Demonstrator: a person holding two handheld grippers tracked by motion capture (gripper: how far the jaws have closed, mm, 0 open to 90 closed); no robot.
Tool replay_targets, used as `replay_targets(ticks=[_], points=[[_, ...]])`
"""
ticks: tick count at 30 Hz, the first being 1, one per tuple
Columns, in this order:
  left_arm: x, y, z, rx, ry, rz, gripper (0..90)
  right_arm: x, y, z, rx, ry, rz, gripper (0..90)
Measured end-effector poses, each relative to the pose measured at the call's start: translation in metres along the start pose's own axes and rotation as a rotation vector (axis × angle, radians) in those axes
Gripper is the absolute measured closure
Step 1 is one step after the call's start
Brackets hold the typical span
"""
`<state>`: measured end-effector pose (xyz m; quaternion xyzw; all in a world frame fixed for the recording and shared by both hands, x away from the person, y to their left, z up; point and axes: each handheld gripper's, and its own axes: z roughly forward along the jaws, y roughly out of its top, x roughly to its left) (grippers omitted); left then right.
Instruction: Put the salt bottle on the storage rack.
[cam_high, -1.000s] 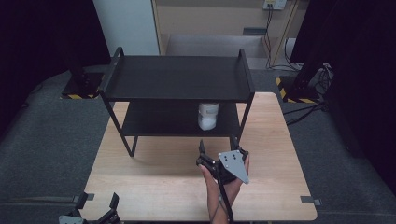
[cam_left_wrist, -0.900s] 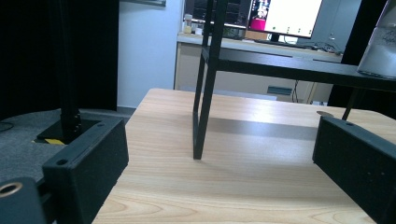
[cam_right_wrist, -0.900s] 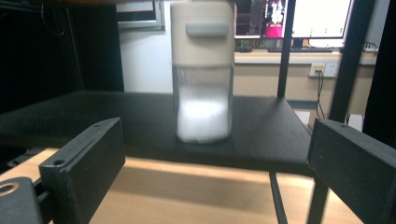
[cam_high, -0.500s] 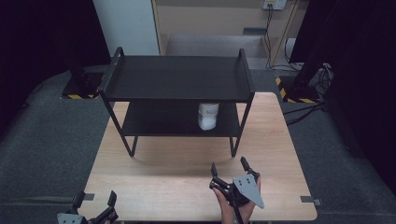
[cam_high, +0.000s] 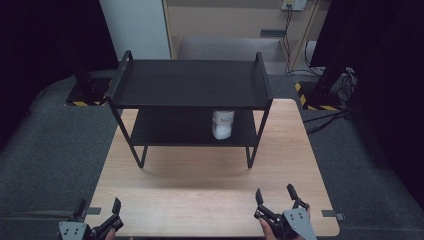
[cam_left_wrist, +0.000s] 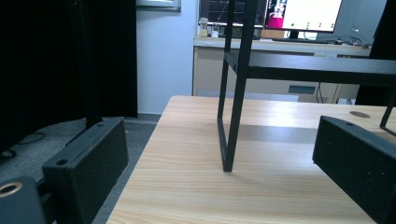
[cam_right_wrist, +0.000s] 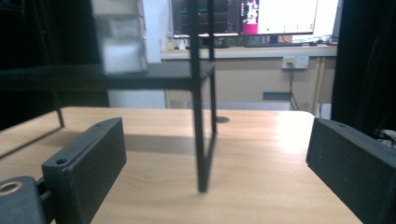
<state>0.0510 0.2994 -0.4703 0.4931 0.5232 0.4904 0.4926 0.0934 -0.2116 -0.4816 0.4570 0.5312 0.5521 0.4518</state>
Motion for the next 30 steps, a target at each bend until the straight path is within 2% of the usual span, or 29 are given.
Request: replay_targets(ticks=[3,12,30], points=[[0.0,0.0,0.002,0.003,0.003,0.007,2.4,-0.006,-0.006,-0.004,0.006,-0.004,0.006,5.2],[-0.001,0.001,0.003,0.001,0.021,0.0,2.4,-0.01,-0.018,-0.008,0.013,-0.021,0.038,5.5],[-0.001,0.004,0.002,-0.01,0.008,-0.001,2.5,-0.014,-0.02,-0.011,0.038,-0.023,0.05,4.9]])
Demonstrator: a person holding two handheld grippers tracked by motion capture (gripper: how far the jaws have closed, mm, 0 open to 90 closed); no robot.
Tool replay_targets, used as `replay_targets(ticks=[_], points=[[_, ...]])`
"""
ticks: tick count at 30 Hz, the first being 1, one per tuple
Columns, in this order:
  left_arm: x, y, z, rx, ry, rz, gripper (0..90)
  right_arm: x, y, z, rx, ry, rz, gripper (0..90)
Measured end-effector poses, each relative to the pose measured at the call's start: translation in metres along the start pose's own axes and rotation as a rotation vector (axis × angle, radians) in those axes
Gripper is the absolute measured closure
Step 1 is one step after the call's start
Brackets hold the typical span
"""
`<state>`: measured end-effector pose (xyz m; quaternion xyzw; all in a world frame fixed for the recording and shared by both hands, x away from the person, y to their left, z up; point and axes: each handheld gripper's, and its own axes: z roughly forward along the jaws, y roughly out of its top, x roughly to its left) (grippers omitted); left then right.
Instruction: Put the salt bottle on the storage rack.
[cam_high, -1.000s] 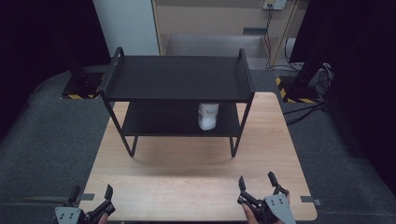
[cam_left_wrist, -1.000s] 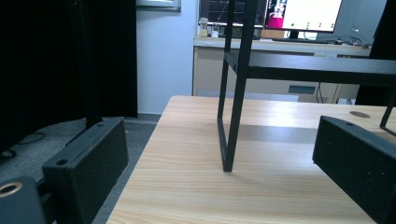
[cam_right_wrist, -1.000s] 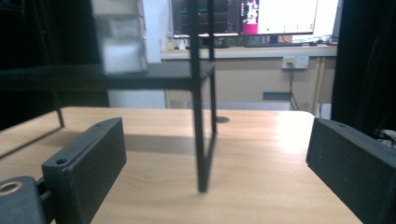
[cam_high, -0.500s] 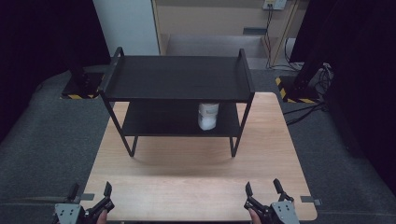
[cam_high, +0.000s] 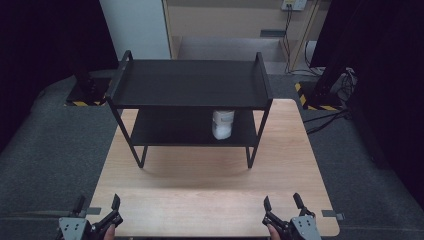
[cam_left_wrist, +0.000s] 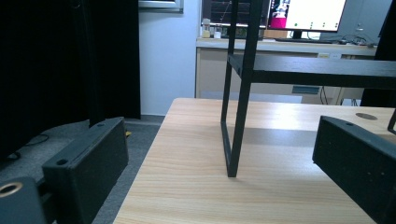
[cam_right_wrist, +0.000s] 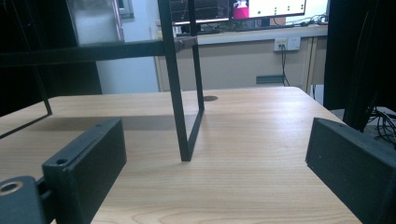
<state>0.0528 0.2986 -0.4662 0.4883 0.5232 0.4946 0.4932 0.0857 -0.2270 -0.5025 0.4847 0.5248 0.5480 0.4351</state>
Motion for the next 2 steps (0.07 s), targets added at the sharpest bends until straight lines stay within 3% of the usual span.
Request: replay_targets(ticks=[2], points=[[0.0002,0.001,-0.0029,-0.003,-0.001,-0.002,2.4,0.001,0.0015,-0.003,-0.014,-0.002,-0.007,5.0]])
